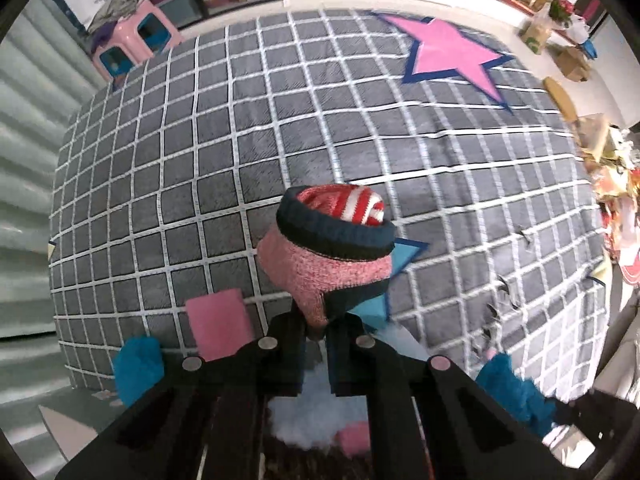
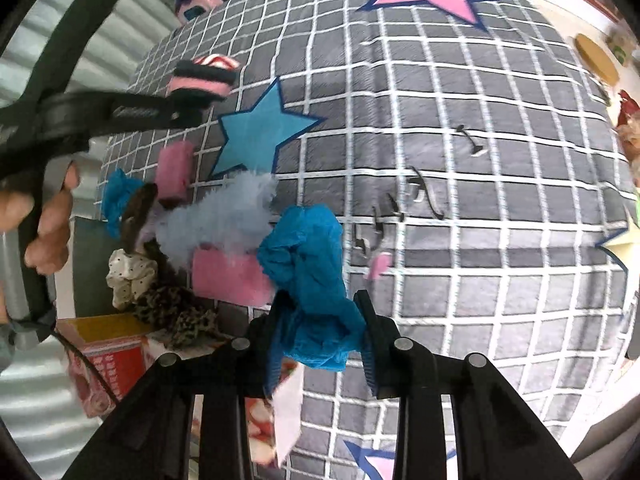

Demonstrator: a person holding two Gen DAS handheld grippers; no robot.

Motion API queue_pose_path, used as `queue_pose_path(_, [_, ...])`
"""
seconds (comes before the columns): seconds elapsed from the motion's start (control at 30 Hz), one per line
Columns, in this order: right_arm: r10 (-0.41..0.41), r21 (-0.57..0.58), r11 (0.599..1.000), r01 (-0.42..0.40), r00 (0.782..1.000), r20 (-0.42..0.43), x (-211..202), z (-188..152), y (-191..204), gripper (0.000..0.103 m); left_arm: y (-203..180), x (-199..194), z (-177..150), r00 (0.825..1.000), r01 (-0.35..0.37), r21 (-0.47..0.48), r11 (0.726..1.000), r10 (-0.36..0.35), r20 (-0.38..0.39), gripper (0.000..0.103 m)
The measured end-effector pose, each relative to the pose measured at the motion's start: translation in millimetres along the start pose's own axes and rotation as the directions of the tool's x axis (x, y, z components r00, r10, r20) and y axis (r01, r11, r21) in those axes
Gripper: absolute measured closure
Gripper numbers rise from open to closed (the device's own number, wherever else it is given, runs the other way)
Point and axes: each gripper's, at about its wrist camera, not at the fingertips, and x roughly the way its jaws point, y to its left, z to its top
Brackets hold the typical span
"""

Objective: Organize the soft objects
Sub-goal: 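Lift the beanie and blue cloth and carry both over the white box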

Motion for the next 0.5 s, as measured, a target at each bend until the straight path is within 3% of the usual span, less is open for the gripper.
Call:
queue_pose_path(0.33, [-0.013, 0.015, 1.000, 0.013, 1.000, 0.016, -51.5, -27.9, -34.7, 0.069, -29.3, -62.9, -48.1, 1.000, 0.016, 0.027, 1.000, -0.016, 0.019, 0.094])
queue_pose_path(0.5, [-0.012, -0.003, 1.000, 0.012, 1.000, 0.022, -73.5, -39.5, -37.9, 0.069, -49.8, -84.8, -92.5, 1.000, 0.030, 0.032, 0.999, -0.029, -0.007, 0.094])
